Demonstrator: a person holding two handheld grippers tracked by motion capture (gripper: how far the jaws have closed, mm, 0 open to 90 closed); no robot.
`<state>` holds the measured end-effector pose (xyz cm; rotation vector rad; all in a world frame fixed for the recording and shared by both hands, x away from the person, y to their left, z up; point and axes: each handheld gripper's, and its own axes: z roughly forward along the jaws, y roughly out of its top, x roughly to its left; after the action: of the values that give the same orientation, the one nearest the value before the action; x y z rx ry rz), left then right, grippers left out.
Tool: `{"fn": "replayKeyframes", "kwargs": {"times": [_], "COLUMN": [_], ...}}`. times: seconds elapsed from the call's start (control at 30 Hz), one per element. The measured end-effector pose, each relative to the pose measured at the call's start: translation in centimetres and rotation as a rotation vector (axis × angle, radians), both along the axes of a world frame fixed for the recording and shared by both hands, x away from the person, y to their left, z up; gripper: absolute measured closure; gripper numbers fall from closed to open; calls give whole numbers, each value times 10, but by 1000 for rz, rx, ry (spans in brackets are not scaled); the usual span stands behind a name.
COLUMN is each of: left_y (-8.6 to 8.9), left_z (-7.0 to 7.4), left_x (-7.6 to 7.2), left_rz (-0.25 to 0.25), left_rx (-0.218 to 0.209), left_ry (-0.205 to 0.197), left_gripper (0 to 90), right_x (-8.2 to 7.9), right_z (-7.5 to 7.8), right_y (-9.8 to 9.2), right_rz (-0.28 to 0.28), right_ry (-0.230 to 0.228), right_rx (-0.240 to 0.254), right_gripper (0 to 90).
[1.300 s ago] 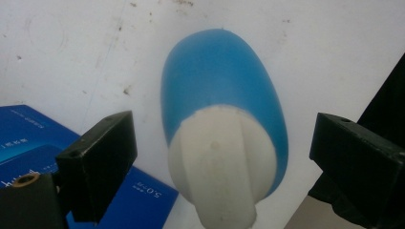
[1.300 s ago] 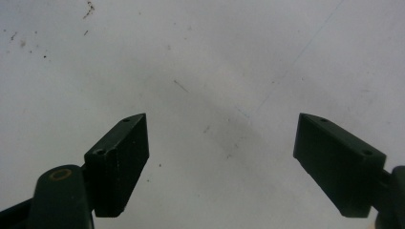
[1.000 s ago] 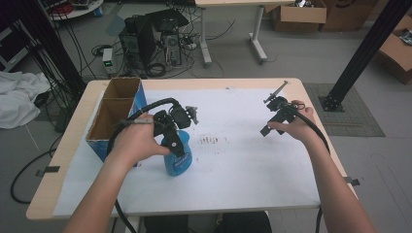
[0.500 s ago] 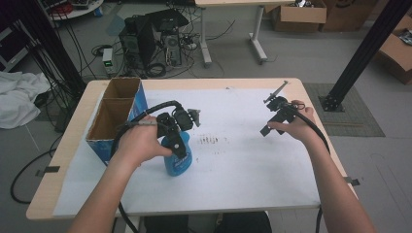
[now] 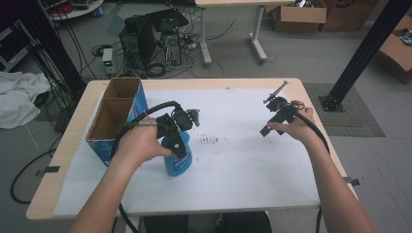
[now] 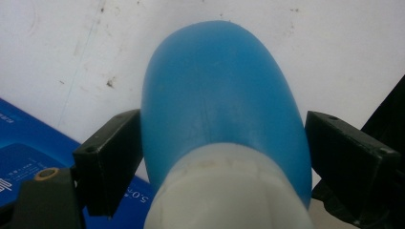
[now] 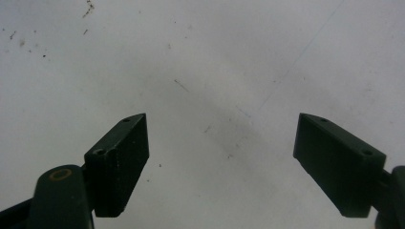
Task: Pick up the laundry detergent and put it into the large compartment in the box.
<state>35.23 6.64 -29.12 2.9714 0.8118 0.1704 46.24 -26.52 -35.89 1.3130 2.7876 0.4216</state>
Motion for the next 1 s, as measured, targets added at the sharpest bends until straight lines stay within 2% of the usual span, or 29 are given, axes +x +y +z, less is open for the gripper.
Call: {"fn": "replayKeyframes", "kwargs": {"times": [0.73,1.0], "left_y": [-1,-2], "left_z": [0,-1], "left_x": [2,3], "left_rz": [25,38], "left_rx": [-10,-1], "left_ry": [27,36], "left_gripper": [210,233], "right_x": [0,0], "right_z": [0,-2], "right_y": [-1,-1], "right_rz": [-1,2], "right_ry": [0,5], "right_rx": [3,4], "right_gripper": [197,197]}}
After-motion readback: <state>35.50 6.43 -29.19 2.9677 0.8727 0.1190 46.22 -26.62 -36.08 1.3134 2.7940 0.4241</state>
